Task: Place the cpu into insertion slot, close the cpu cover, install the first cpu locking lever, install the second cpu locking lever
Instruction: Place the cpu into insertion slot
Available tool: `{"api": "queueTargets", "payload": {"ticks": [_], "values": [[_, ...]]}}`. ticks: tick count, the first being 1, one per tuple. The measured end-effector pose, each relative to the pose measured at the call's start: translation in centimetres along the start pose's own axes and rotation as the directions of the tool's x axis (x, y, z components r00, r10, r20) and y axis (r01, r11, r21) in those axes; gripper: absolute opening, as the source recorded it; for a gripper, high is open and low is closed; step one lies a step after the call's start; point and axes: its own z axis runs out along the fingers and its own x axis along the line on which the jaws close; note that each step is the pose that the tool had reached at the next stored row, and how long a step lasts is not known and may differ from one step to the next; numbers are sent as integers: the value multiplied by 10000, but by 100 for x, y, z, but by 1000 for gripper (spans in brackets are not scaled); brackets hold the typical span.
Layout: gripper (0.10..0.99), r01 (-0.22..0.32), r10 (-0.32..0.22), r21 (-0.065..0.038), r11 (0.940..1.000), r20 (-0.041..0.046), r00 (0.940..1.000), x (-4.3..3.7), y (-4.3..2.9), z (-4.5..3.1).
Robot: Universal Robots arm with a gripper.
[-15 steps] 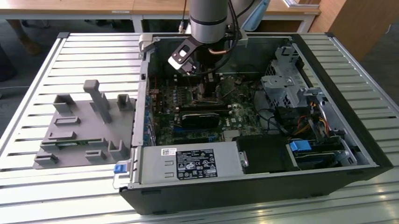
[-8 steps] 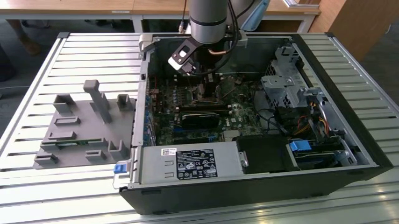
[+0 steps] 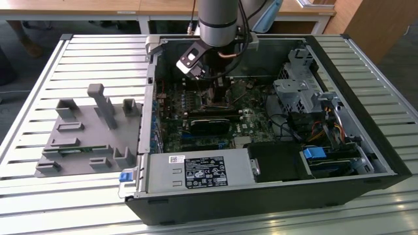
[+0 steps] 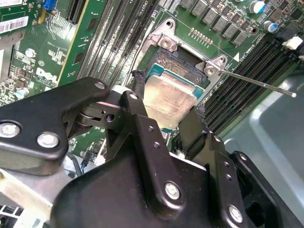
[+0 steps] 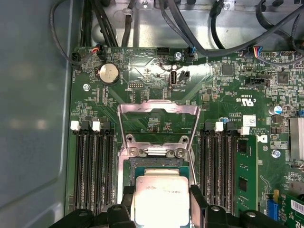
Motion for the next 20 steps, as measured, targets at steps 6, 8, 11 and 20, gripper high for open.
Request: {"api": "queueTargets", "payload": {"ticks": [6, 8, 11, 20], "values": [[541, -4, 4, -1, 10000, -1, 10000, 0, -4, 54], [541, -18, 18, -1, 10000, 1, 10000, 0, -8, 106], [541, -16, 16, -1, 10000, 29, 10000, 4, -10, 135], [541, -6, 6, -1, 10000, 163, 9999, 17, -14, 191]]}}
